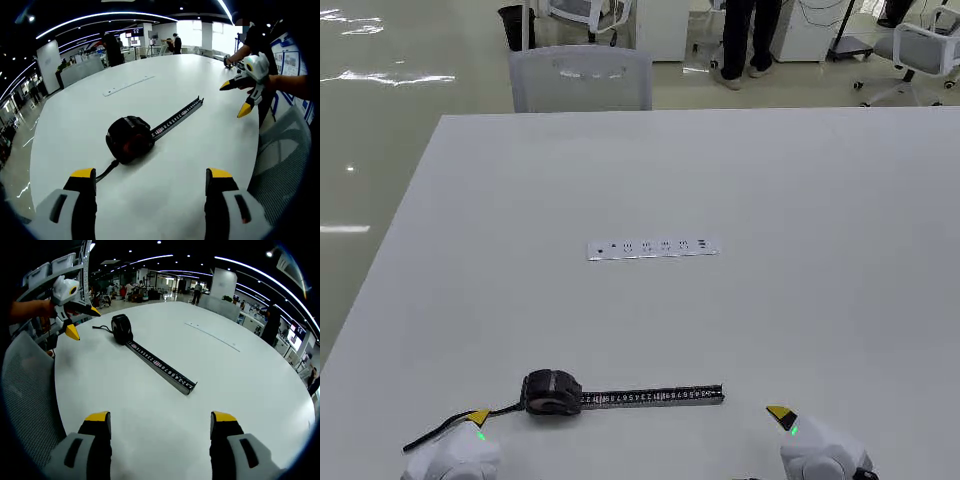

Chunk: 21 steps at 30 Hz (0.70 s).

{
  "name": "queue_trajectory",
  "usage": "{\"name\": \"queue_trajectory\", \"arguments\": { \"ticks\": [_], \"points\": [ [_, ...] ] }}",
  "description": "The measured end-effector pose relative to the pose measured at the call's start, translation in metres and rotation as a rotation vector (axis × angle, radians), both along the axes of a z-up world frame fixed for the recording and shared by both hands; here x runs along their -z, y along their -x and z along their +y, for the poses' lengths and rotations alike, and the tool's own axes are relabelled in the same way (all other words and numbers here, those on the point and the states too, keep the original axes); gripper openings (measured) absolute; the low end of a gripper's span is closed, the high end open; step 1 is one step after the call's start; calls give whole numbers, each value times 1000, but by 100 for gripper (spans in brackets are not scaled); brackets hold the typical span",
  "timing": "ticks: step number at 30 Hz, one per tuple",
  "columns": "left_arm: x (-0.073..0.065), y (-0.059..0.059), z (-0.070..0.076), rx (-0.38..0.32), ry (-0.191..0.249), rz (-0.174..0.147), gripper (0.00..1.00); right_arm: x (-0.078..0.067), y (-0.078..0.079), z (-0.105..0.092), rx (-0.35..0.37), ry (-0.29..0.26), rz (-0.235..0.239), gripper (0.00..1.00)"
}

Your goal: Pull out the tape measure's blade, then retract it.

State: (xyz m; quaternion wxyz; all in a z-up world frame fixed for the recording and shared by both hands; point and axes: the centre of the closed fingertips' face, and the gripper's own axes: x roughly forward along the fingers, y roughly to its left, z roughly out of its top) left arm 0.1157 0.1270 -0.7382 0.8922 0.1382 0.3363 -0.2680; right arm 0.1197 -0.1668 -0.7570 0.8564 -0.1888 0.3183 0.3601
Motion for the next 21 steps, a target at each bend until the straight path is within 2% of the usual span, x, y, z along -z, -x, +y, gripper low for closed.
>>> {"name": "queue_trajectory", "arguments": {
  "ticks": [4,8,12,17,21],
  "points": [
    [-2,7,-3,-22,6,5,90,-5,2,3,47,-34,-2,85],
    [-9,11,-6,-42,17,-3,94,-12,6,7,52,-29,-21,87],
    [-13,11,-6,-73,18,-13,95,-18,7,7,95,-38,-27,88],
    [-15,15,-10,-93,25,-10,99,-28,13,19,97,-44,-43,91],
    [-14,18,-12,-96,18,-4,99,-29,16,25,102,-43,-45,93]
  ]
}}
